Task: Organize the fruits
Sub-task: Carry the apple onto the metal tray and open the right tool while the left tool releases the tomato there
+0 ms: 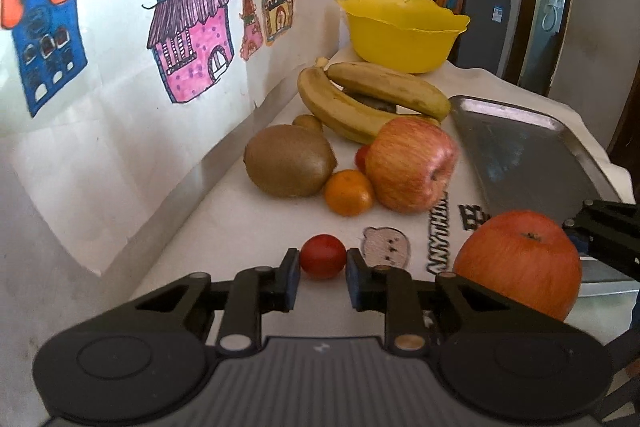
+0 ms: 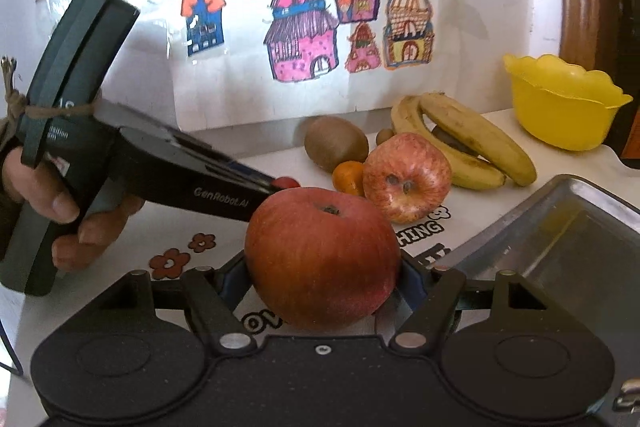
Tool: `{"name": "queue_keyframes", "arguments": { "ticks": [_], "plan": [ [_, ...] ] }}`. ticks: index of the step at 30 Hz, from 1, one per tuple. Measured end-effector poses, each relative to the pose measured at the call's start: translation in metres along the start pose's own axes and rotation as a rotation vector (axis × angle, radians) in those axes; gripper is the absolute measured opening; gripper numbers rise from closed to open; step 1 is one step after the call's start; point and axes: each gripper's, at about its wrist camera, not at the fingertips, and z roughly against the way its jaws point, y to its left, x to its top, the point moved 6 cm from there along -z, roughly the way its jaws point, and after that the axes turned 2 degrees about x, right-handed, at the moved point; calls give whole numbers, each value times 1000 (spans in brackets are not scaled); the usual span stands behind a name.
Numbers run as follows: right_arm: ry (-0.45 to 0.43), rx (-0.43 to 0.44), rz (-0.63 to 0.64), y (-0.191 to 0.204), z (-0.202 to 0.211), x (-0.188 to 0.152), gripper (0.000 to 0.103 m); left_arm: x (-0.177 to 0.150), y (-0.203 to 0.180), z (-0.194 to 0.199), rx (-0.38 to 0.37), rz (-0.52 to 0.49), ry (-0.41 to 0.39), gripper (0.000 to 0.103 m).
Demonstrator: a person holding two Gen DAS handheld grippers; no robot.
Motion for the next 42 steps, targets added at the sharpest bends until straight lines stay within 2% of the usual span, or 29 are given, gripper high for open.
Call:
{"name": "queue_keyframes", "arguments": {
  "ticks": [5,9,19,26,32,42],
  "plan": [
    [-42,-36,-32,-10,31,-2,75,1,-18,15,-28,-6,-23,26],
    [-76,-100,-48,-30,60,-5,75,8,-43,22,-64,-22,-45,26],
    [-68,-278,-115,-99,96,-33,75,33,-117,9,-166,-65,-81,26],
    [-31,-329,-129,-127,92,-48,75,33,-147,-18,-198,-67,-51,26],
    [-4,-332,-136,-136,82,-51,75,26,-150,-34,-183,-59,-19,26],
    [64,-336,-116,-142,65,-49,75,26,-148,-46,-169,-40,-9,27]
  ]
}}
